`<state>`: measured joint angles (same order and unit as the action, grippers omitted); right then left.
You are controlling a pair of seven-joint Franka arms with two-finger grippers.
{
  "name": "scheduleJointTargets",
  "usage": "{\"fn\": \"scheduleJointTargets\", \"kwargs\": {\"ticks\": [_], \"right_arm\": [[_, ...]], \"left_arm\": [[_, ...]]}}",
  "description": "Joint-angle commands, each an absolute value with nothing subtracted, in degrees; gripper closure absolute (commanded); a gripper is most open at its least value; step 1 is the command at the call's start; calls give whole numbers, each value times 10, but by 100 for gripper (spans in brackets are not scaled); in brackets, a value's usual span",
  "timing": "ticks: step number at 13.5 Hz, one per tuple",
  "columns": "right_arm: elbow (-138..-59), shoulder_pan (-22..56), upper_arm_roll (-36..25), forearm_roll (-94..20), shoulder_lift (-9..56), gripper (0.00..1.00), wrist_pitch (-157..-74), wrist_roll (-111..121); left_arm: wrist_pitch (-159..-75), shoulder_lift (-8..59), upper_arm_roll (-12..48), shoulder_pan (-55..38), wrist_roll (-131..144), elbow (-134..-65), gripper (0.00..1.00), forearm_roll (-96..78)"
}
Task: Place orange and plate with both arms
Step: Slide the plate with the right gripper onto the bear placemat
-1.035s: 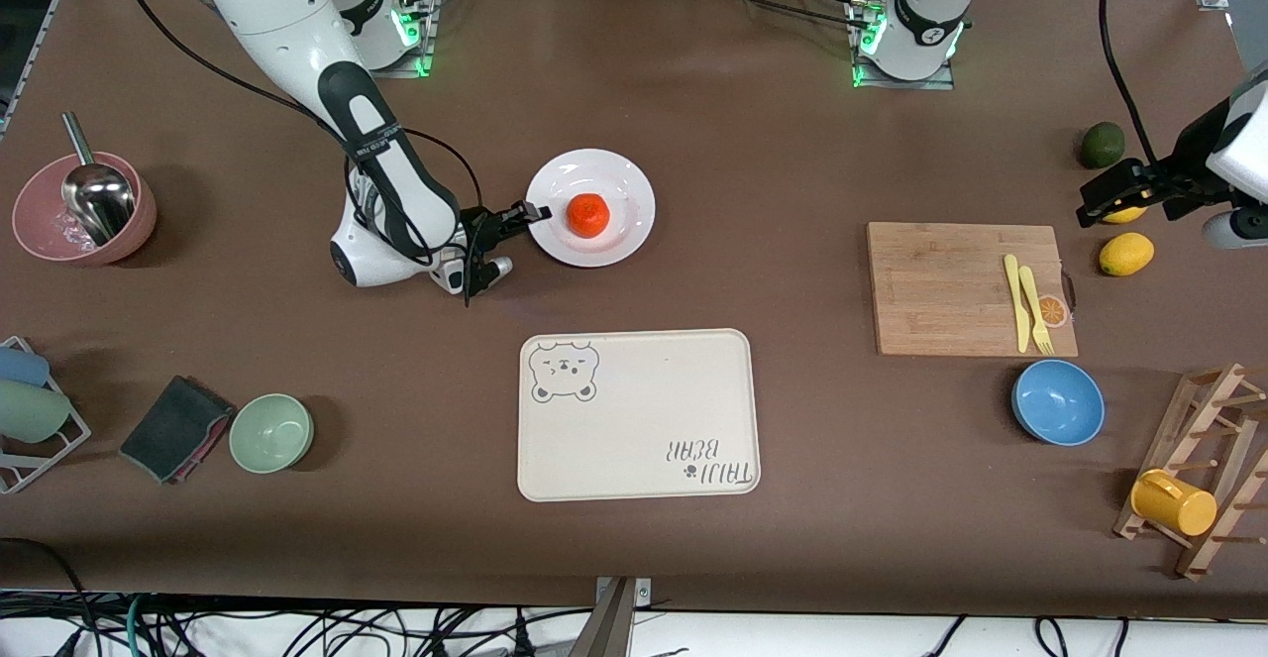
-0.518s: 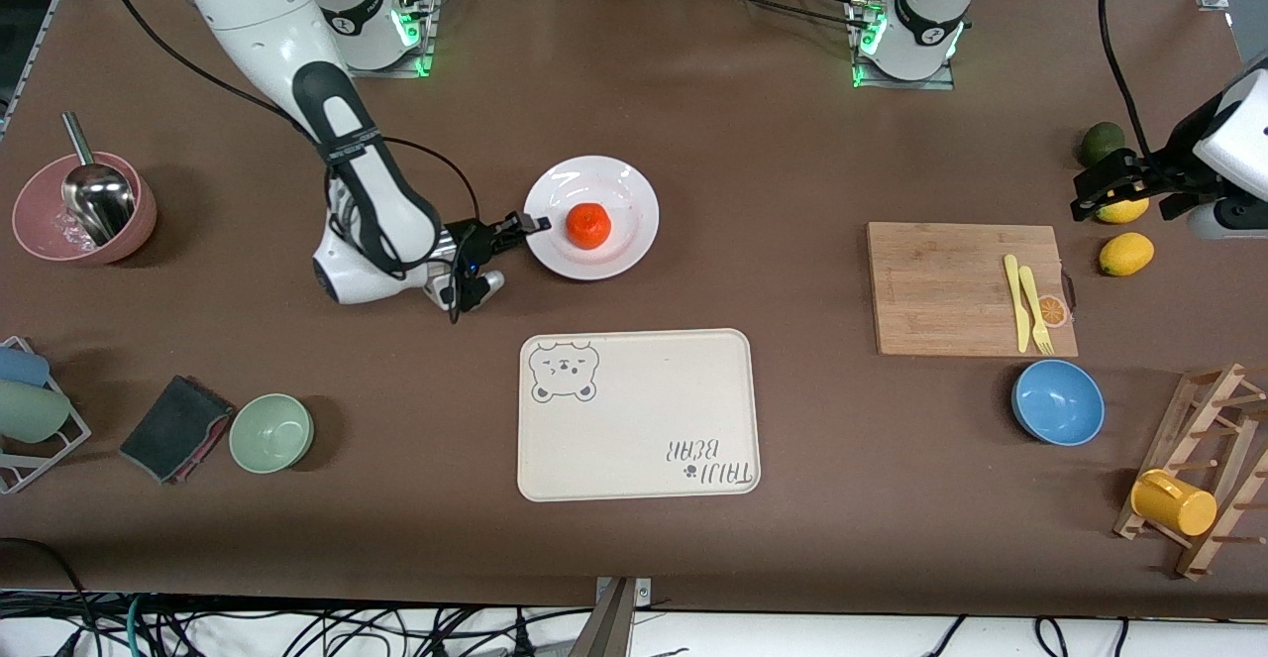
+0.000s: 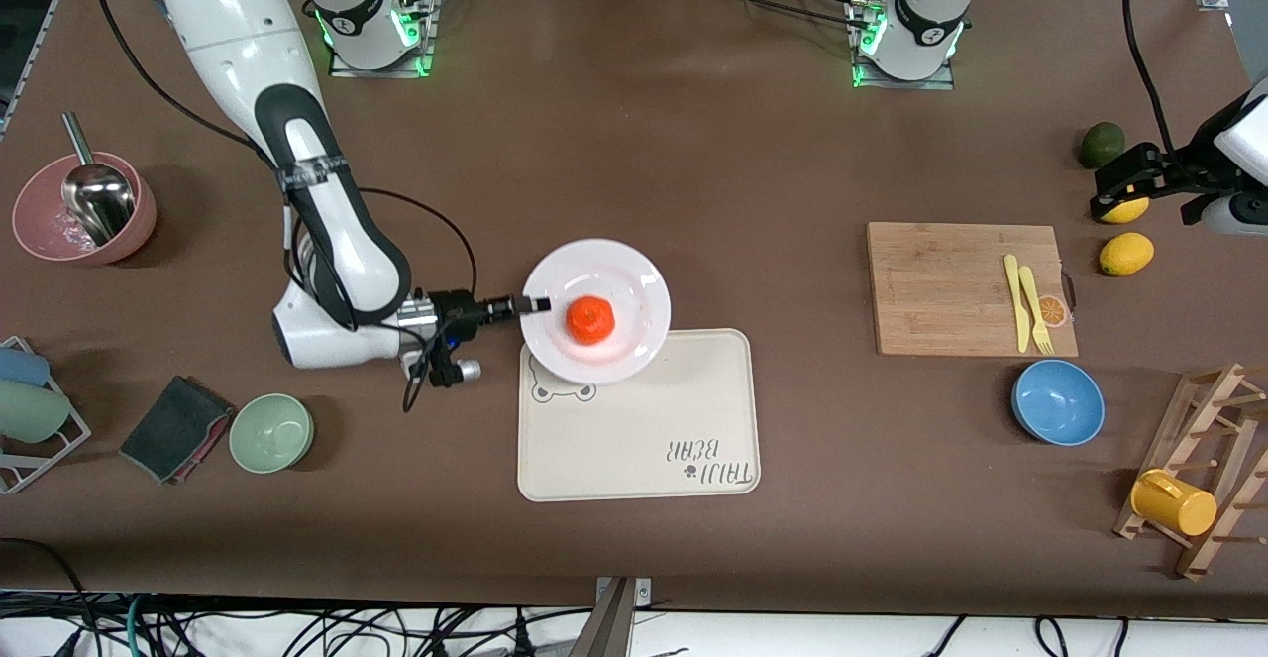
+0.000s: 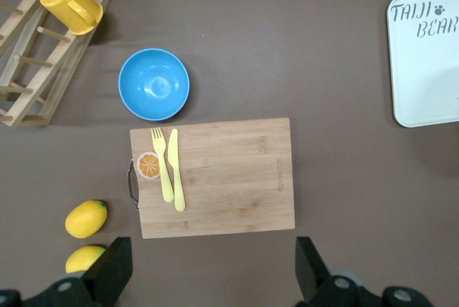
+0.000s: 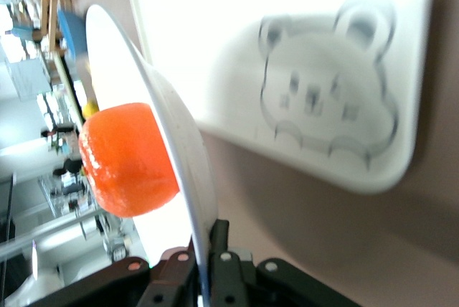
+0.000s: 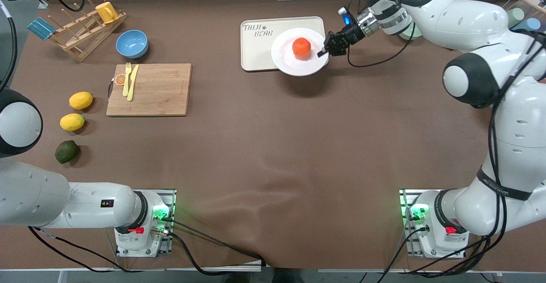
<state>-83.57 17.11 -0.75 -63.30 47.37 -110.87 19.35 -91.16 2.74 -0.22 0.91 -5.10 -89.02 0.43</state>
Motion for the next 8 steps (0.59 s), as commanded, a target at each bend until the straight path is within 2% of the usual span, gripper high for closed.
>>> {"fn": "scheduleJointTargets", "kwargs": {"ticks": [1, 4, 8], "right_arm": [[-707, 171, 4, -688, 572, 100, -1159, 140], [-646, 195, 11, -764, 622, 100, -1226, 129], [-642, 226, 11, -766, 642, 100, -1300, 132]], "left_arm": [[-915, 18, -2, 11, -67, -896, 0, 2], [-915, 21, 1, 17, -67, -896, 0, 2], [-917, 23, 1, 17, -67, -896, 0, 2]]}}
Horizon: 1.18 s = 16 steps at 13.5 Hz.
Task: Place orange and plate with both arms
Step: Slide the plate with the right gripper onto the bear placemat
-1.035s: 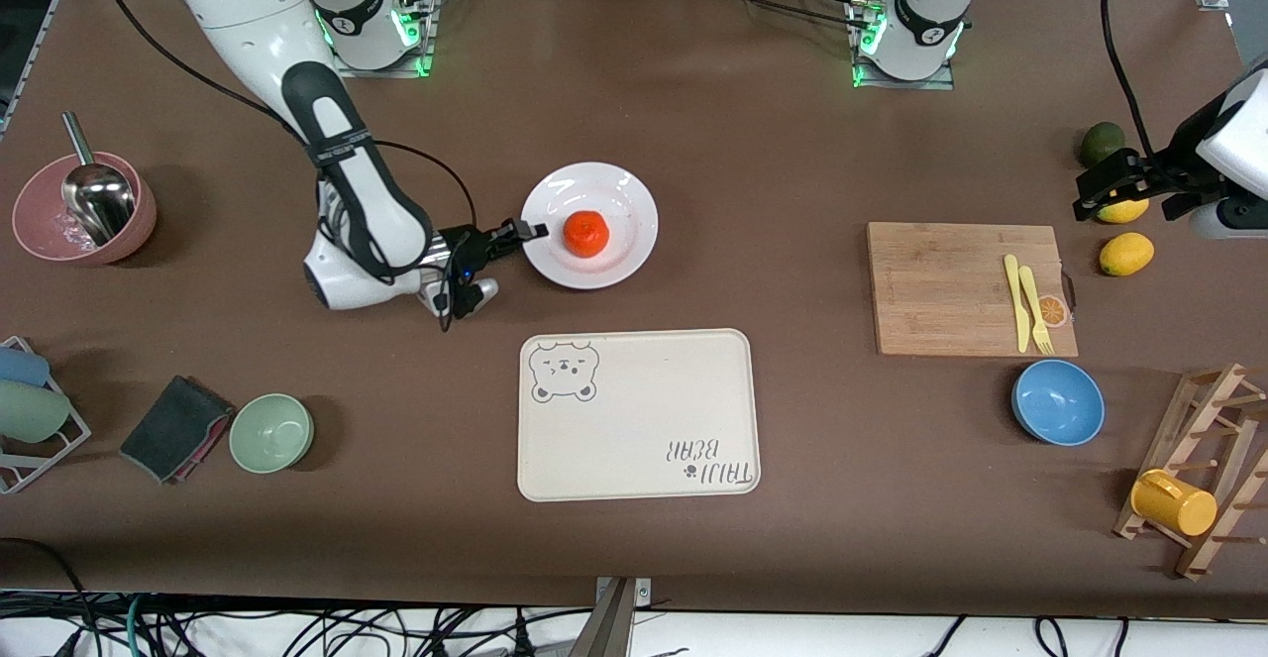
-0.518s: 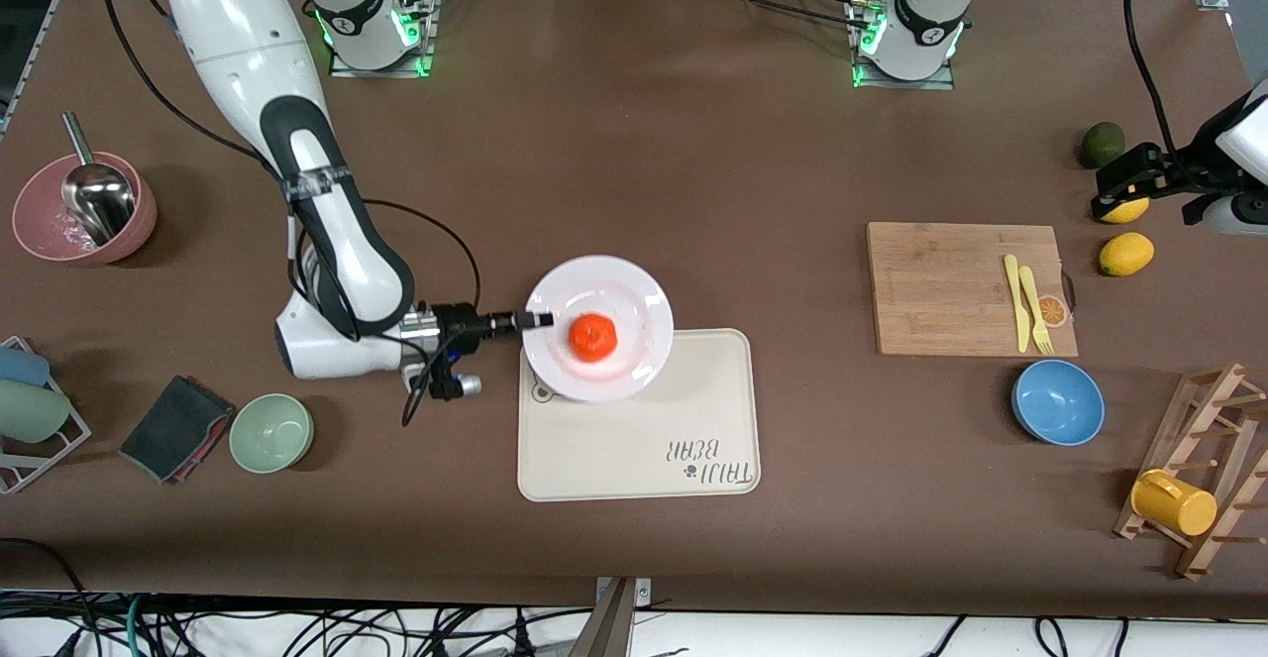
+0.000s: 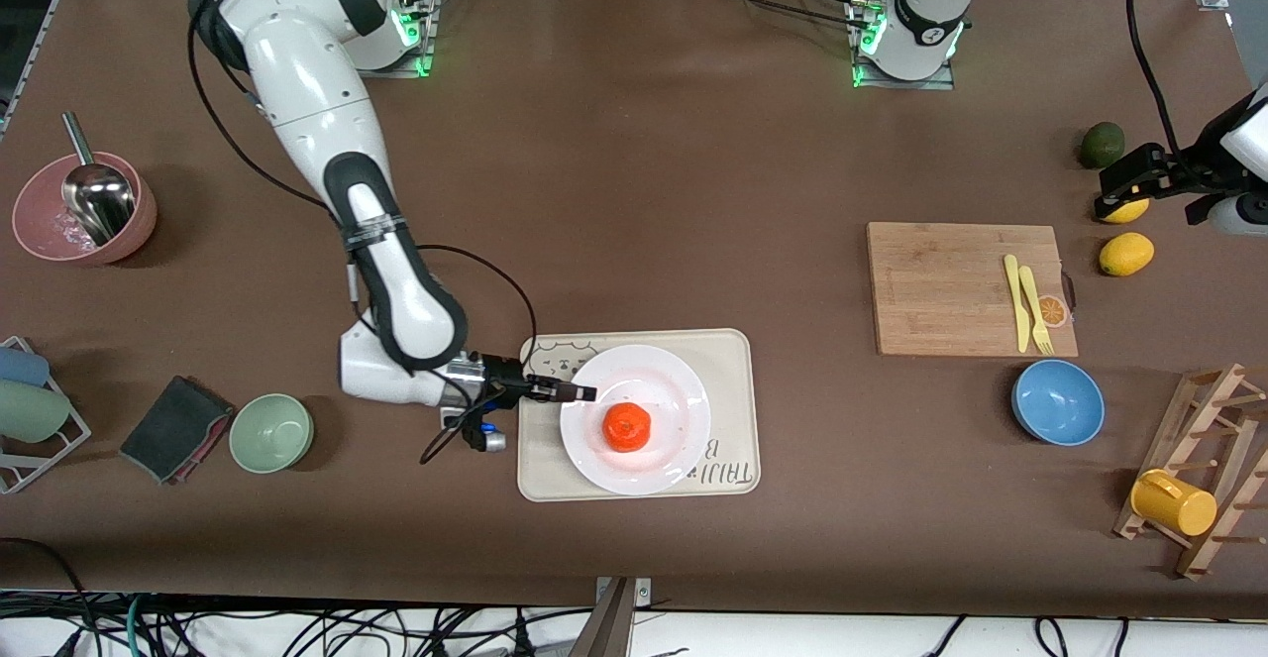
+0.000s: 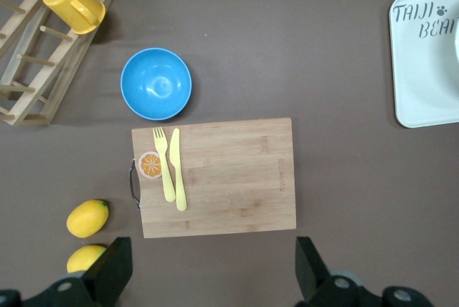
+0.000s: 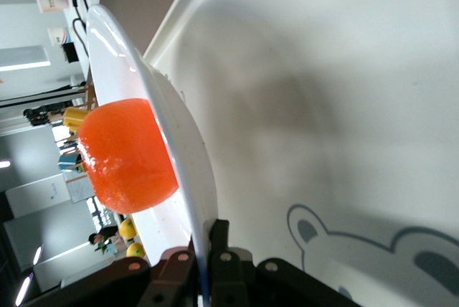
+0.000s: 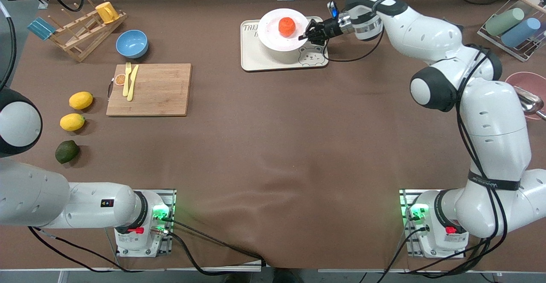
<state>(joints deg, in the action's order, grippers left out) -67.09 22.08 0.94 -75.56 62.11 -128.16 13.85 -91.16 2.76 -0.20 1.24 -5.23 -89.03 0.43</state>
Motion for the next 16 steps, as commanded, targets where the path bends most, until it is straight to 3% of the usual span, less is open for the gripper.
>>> {"fn": "scheduleJointTargets", "kwargs": {"ticks": [1, 2, 3, 4, 5, 7, 9, 11, 16], "right_arm": [[-644, 224, 11, -765, 642, 100, -1299, 137], [-644, 226, 11, -762, 641, 100, -1298, 133], [-645, 228, 11, -761, 640, 90, -1298, 133], [-646, 233, 10, -752, 634, 21, -1298, 133], [-647, 241, 7, -711, 623, 0, -1298, 134], [-646, 243, 10, -563, 606, 0, -1296, 133], [-652, 248, 11, -486, 586, 0, -1279, 118], [-663, 248, 1, -443, 560, 0, -1237, 112], [-709, 249, -40, -193, 456, 0, -1080, 48]], "left_arm": [[-917, 23, 1, 17, -67, -896, 0, 1], [-917, 24, 2, 17, -67, -896, 0, 1], [-917, 25, 2, 17, -67, -896, 0, 1], [-917, 26, 1, 18, -67, -893, 0, -1], [-918, 26, -1, 18, -68, -892, 0, -2], [-917, 28, 2, 16, -63, -890, 0, 1], [-917, 29, 1, 18, -68, -890, 0, 0], [-917, 30, 0, 18, -67, -890, 0, 1], [-917, 31, 0, 17, -67, -889, 0, 1]]}}
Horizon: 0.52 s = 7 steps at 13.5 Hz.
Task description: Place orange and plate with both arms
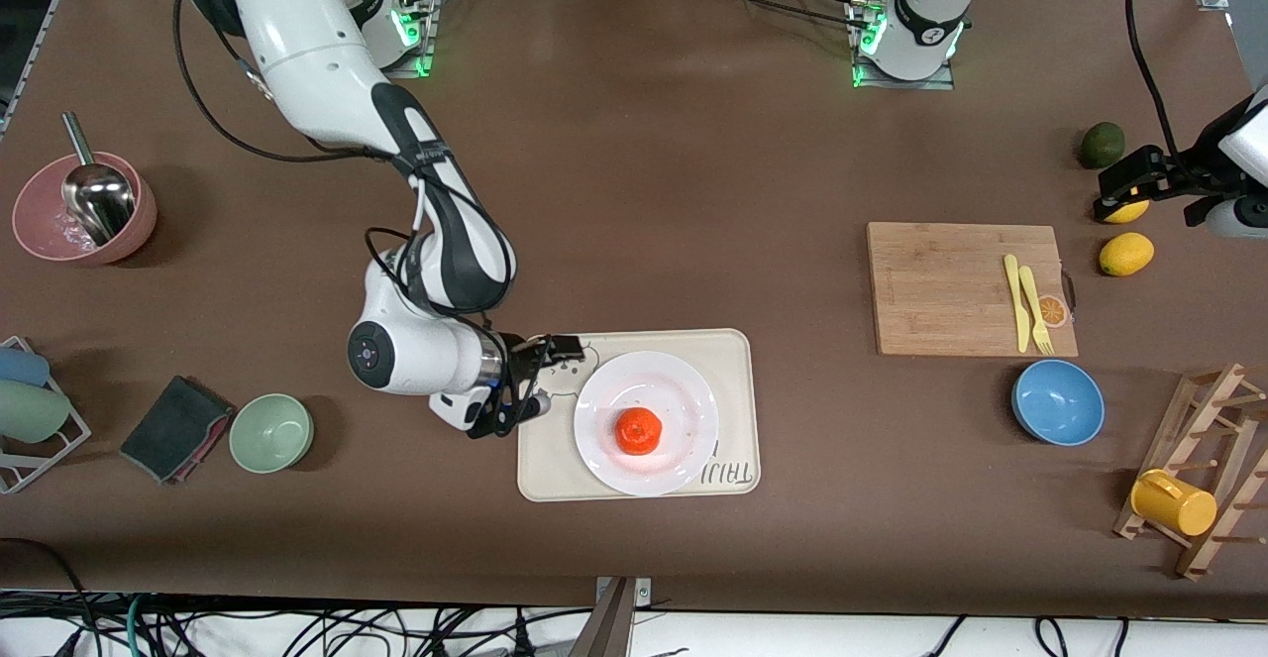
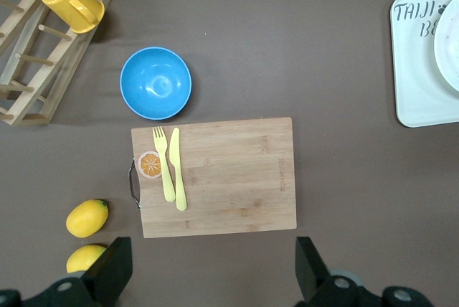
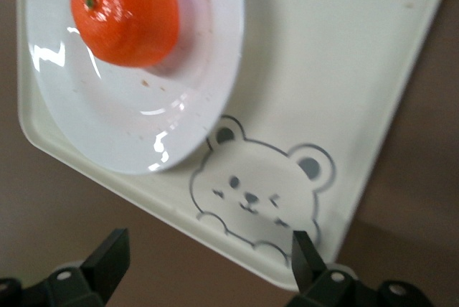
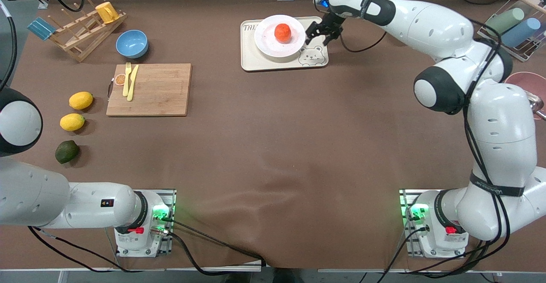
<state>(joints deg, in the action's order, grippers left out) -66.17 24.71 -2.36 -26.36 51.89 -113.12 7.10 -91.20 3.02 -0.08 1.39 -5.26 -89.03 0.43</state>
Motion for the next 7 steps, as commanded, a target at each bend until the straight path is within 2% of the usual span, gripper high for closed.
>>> {"fn": "scheduleJointTargets", "kwargs": {"ticks": [1, 4, 7], "right_arm": [[-709, 249, -54, -155, 440, 0, -1044, 45], [-708, 249, -97, -84, 379, 0, -979, -4], [-707, 246, -134, -63, 302, 0, -896, 4]], "left_arm": [[-917, 31, 0, 17, -68, -886, 0, -1], [-916, 31, 1, 17, -67, -885, 0, -4], [-916, 31, 2, 16, -67, -884, 0, -5]]}}
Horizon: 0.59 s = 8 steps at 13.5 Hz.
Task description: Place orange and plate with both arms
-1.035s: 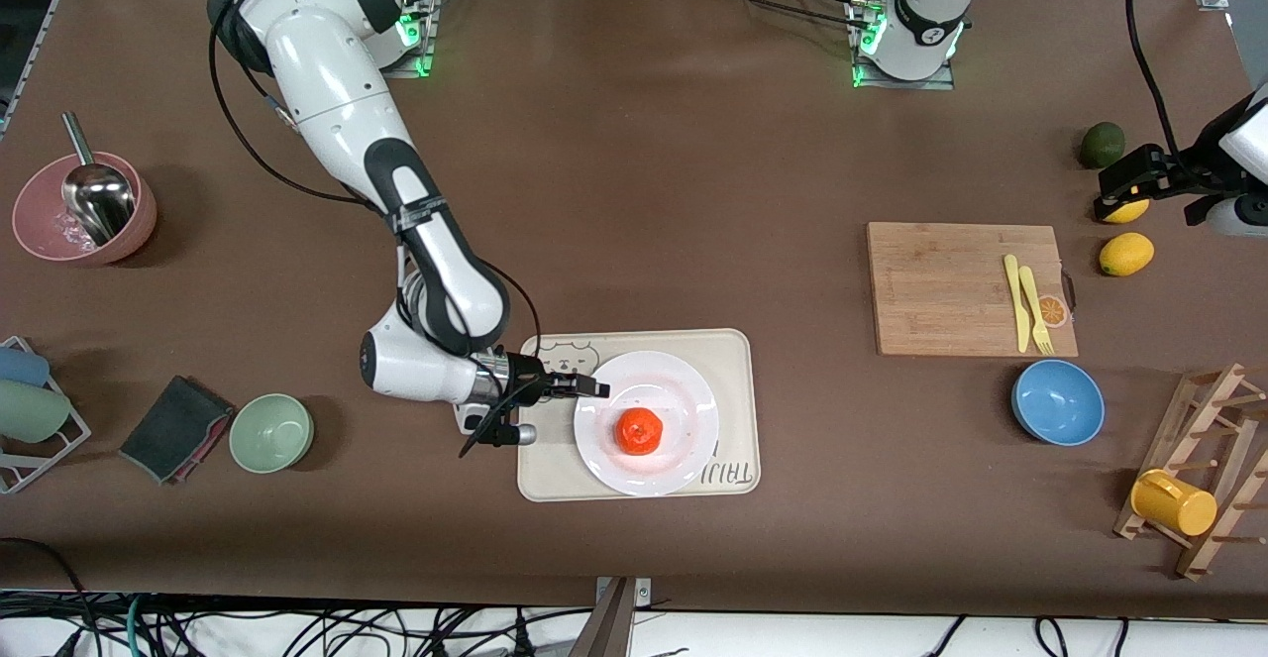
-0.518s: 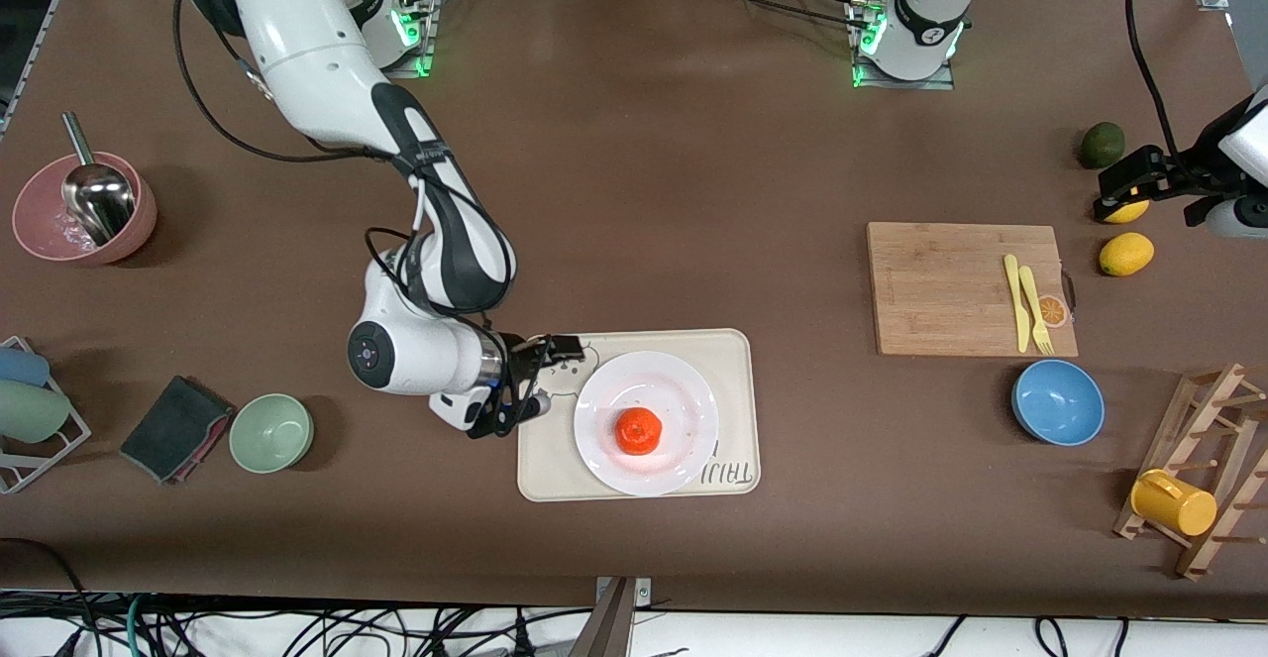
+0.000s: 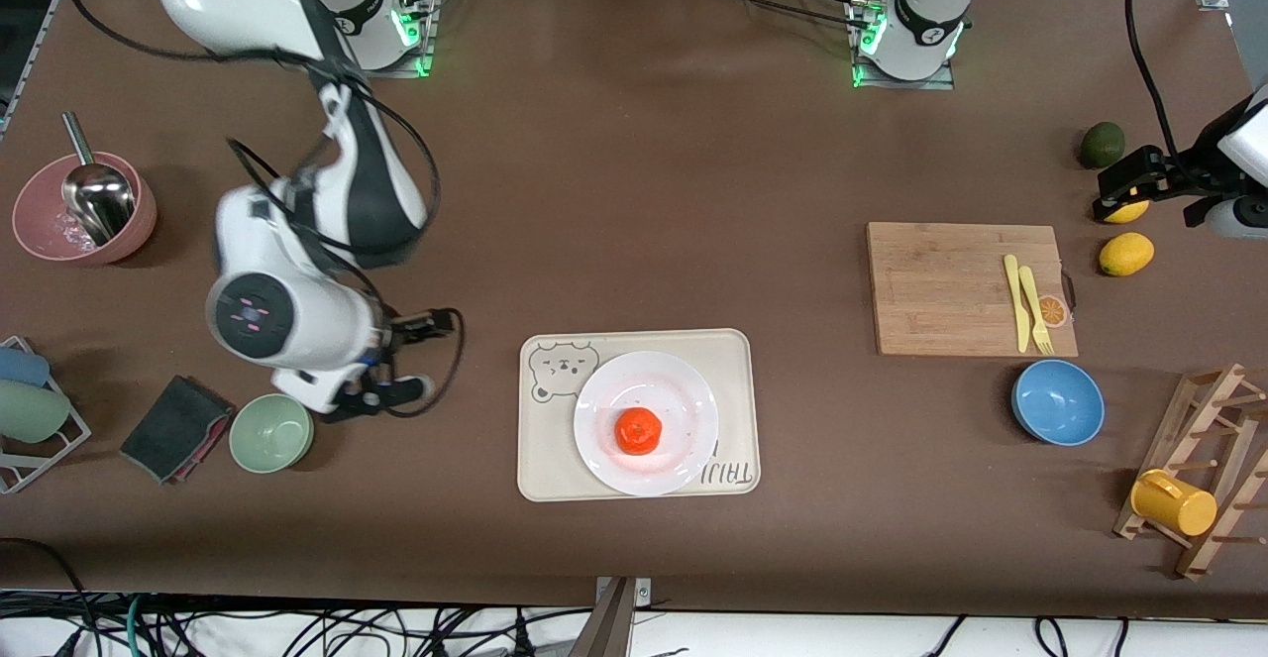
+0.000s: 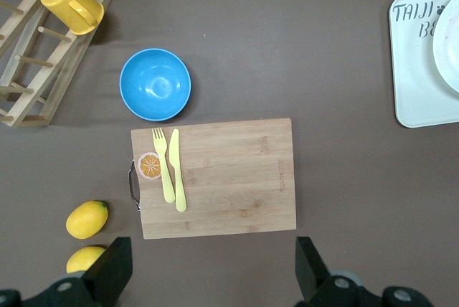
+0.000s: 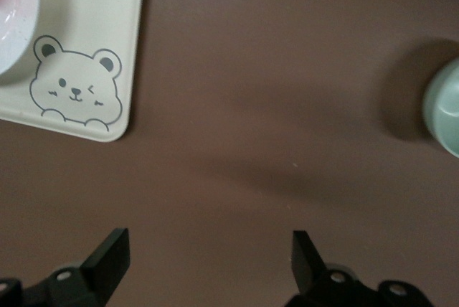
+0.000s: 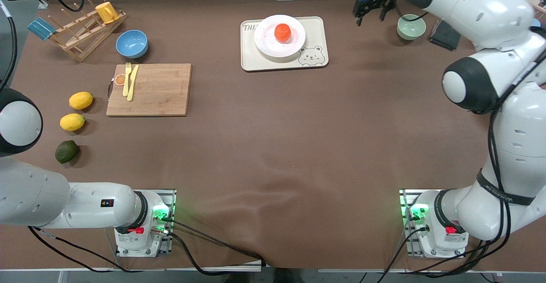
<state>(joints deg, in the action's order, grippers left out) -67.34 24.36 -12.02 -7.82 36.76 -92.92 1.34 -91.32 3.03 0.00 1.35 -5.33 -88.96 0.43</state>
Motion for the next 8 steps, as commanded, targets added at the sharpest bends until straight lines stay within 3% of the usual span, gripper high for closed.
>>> {"fn": "scheduleJointTargets", "kwargs": {"ticks": [1, 5, 7, 8], "right_arm": [[-707, 246, -147, -62, 279, 0, -884, 7], [-713, 244, -190, -63, 207, 0, -797, 4], [-786, 209, -162, -55, 137, 0, -805, 4], [-834, 146, -118, -54, 95, 0, -826, 5]], "left_arm": [[-916, 31, 3, 15, -66, -884, 0, -5], [-916, 31, 3, 17, -67, -883, 0, -5], [-916, 31, 3, 17, -67, -883, 0, -5], [-916, 31, 3, 16, -66, -883, 0, -5]]}}
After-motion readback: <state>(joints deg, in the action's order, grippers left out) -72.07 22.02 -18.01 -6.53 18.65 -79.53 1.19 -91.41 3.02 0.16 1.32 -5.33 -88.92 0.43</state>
